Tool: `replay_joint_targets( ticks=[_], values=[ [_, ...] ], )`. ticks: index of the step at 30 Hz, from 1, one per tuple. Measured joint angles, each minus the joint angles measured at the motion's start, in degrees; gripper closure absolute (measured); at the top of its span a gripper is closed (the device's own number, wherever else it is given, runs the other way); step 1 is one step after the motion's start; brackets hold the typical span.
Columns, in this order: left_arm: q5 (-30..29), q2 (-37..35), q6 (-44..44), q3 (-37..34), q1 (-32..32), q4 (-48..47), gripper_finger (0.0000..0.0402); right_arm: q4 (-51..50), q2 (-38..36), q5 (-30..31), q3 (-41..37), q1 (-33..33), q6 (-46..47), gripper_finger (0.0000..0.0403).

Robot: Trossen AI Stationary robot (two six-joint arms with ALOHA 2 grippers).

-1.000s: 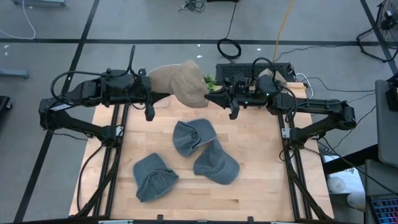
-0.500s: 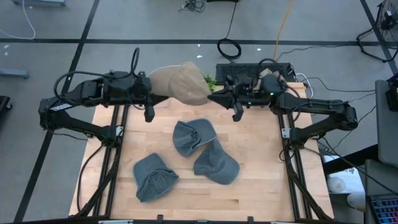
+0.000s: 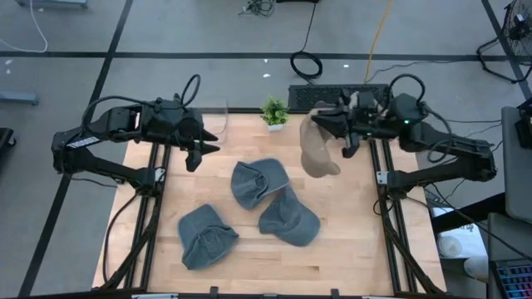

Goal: Pick & Place hat
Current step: Put the brown cap into the right transparent bin

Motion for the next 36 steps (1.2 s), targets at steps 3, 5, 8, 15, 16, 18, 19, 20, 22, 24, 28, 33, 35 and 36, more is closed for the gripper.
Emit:
replay_joint_targets(
  ticks=[3,5,8,15,16,18,19,20,22,24,28,33,35,36],
  values=[
    [1.8,0.0,-1.4,0.0,0.0,-0.8,0.0223,-7.6,-2.7,2.1,0.0,0.0,-3.3,0.0403],
    [3.2,0.0,-2.2,0.0,0.0,-1.2,0.0218,-11.9,-4.1,5.7,0.0,0.0,-5.9,0.0403],
    [5.3,0.0,-3.2,0.0,0.0,-1.2,0.0216,-15.7,-5.6,12.4,0.0,0.0,-11.4,0.0403],
    [12.6,-0.9,-5.4,0.0,-0.1,-1.0,0.0213,-17.8,-5.1,22.6,0.0,-2.1,-24.4,0.0403],
    [12.8,-1.1,-5.4,0.0,-0.1,-1.1,0.0214,-17.7,-4.9,23.2,0.0,-2.5,-26.4,0.0403],
    [13.0,-1.3,-5.4,0.0,-0.1,-1.0,0.0217,-17.6,-4.0,24.7,0.2,-3.3,-30.3,0.0403],
    [13.0,-1.5,-5.4,0.0,-0.1,-1.1,0.0219,-18.4,-3.5,25.9,0.7,-3.8,-32.0,0.0403],
    [13.0,-1.9,-5.9,0.0,-0.1,-1.1,0.0220,-19.5,-2.8,27.1,1.3,-4.1,-33.7,0.0403],
    [13.1,-2.3,-7.0,0.0,-0.1,-0.9,0.0224,-21.9,-1.3,29.6,3.1,-4.7,-37.2,0.0403],
    [13.1,-2.8,-7.6,0.0,-0.1,-1.1,0.0228,-24.6,0.3,32.9,4.8,-5.0,-41.7,0.0403],
    [12.8,-3.1,-8.0,0.0,-0.1,-0.9,0.0238,-29.9,3.8,37.9,7.5,-6.2,-48.3,0.0403],
    [12.0,-3.1,-8.2,0.0,-0.1,-1.0,0.0248,-36.2,6.3,39.1,7.6,-8.5,-48.6,0.0403],
    [12.0,-3.1,-8.2,0.0,-0.1,-1.0,0.0249,-37.8,7.3,39.1,7.6,-9.6,-47.9,0.0403],
    [12.0,-3.1,-8.1,0.0,-0.1,-1.0,0.0248,-38.0,7.8,39.1,7.5,-10.2,-47.9,0.0403]
  ],
)
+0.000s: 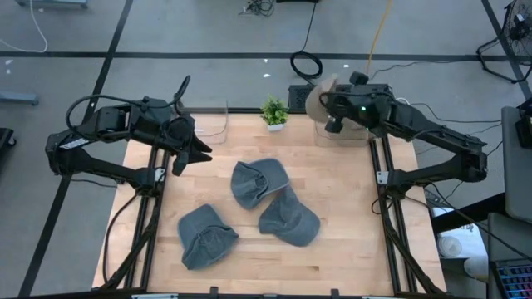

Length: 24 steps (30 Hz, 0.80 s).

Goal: Pick & Place hat
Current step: Put the brown cap into the right transparent bin

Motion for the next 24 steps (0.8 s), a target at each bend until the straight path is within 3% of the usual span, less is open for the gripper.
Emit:
replay_joint_targets(
  ticks=[9,18,24],
  values=[
    [0.0,0.0,0.1,0.0,0.0,0.0,0.0234,-0.7,0.9,6.1,-0.3,-3.7,0.9,0.0403],
    [0.0,0.0,0.8,0.0,0.0,-0.2,0.0249,-8.8,2.2,6.0,-0.4,-4.3,8.0,0.0403],
    [0.0,0.0,0.9,0.0,0.0,-0.2,0.0252,-8.9,3.7,6.0,-0.4,-6.8,11.6,0.0403]
  ],
)
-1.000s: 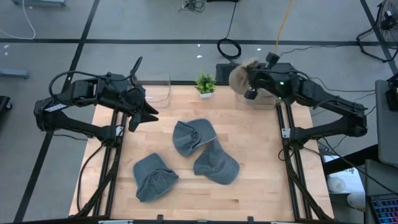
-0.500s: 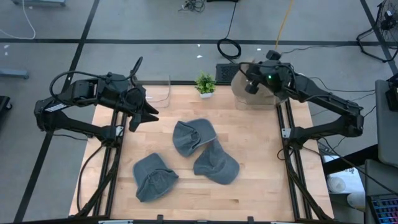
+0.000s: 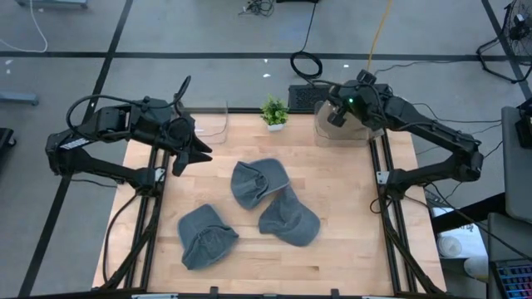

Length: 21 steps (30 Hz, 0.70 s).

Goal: Pick & Place hat
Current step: Put the brown cap into the right transparent bin

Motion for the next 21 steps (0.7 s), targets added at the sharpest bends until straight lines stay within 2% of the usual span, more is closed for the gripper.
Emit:
replay_joint_targets(
  ticks=[7,11,21],
  values=[
    [0.0,0.0,-2.9,0.0,0.0,0.0,0.0235,2.5,4.4,-3.1,0.0,0.1,0.6,0.0403],
    [0.0,0.0,-2.6,0.0,0.0,0.0,0.0222,2.9,7.9,-3.0,0.0,-0.5,1.3,0.0403],
    [4.2,0.0,-2.9,0.0,0.0,0.0,0.0198,3.3,10.7,-3.1,0.0,-7.0,7.1,0.0403]
  ],
)
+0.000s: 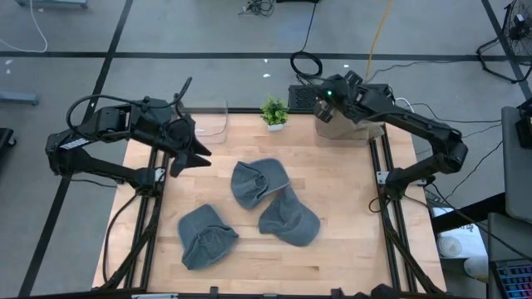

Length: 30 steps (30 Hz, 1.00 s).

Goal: Pick & Place hat
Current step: Put the brown cap into the right transparent bin

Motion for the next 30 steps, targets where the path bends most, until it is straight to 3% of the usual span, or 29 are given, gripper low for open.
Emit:
replay_joint_targets(
  ticks=[8,19,23,30],
  values=[
    [4.4,0.0,-0.1,0.0,0.0,0.0,0.0211,-5.0,-0.2,-2.0,-1.1,-3.2,4.2,0.0403],
    [4.8,0.0,-2.6,0.0,0.0,-0.1,0.0226,3.8,-2.4,-4.2,-16.4,-5.9,8.3,0.0398],
    [4.8,0.0,-2.7,0.0,0.0,0.0,0.0219,5.6,-5.8,-9.4,-17.6,-5.9,8.0,0.0352],
    [3.2,0.0,-2.7,0.0,0.0,0.0,0.0201,8.3,-12.8,-8.7,-17.6,-5.8,4.4,0.0220]
  ],
)
